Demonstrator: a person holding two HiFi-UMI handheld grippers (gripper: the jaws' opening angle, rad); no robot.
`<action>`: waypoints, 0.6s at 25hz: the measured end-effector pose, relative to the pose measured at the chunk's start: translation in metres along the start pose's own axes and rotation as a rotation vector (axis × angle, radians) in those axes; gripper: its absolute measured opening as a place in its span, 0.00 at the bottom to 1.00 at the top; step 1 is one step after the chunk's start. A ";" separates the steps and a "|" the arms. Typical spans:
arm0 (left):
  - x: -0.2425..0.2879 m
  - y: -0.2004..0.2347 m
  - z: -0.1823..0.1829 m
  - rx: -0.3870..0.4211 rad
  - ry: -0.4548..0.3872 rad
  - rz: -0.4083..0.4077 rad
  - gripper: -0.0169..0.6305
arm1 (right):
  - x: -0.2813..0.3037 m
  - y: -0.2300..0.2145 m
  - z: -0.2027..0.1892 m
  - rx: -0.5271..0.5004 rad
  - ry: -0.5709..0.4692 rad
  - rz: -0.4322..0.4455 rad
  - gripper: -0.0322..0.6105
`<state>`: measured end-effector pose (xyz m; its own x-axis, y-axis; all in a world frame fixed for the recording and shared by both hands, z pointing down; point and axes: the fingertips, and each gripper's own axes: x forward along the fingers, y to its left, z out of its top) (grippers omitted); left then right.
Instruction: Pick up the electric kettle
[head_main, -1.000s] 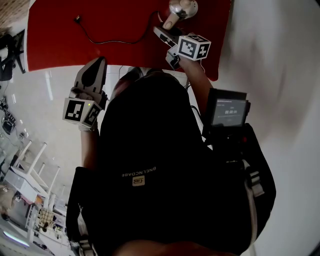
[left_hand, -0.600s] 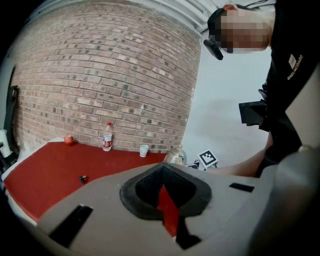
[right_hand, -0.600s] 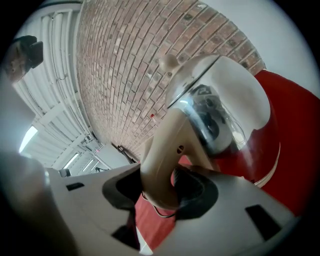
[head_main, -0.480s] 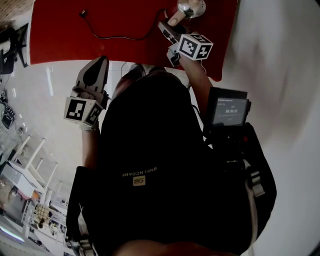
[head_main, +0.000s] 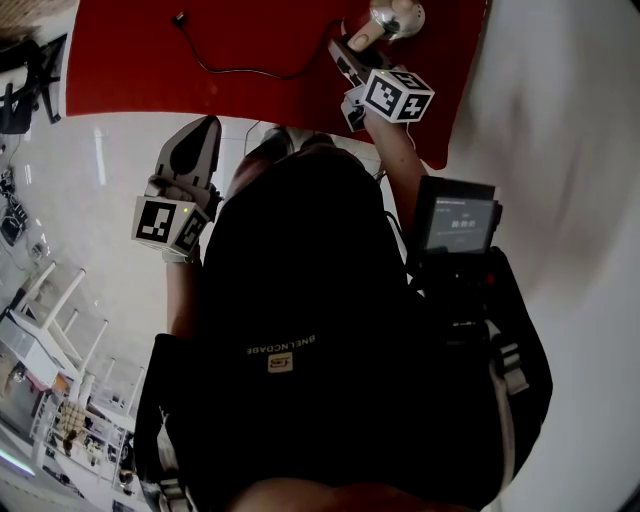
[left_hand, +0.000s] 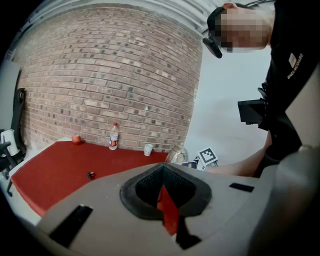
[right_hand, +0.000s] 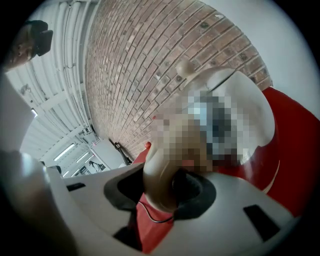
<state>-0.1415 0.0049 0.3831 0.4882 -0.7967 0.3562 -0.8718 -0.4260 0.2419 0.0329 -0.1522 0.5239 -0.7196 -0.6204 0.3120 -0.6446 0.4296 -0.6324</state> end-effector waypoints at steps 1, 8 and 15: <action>-0.001 0.000 0.000 -0.001 -0.001 0.003 0.03 | 0.000 0.000 0.001 -0.004 -0.001 -0.002 0.28; -0.005 0.000 -0.002 -0.008 -0.005 0.017 0.03 | 0.000 0.001 0.009 -0.051 -0.009 -0.004 0.28; -0.006 0.002 -0.001 -0.008 -0.015 0.024 0.03 | -0.003 0.003 0.015 -0.060 -0.024 0.003 0.28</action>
<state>-0.1461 0.0090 0.3828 0.4667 -0.8127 0.3488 -0.8827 -0.4037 0.2404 0.0371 -0.1589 0.5108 -0.7157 -0.6341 0.2927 -0.6573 0.4700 -0.5891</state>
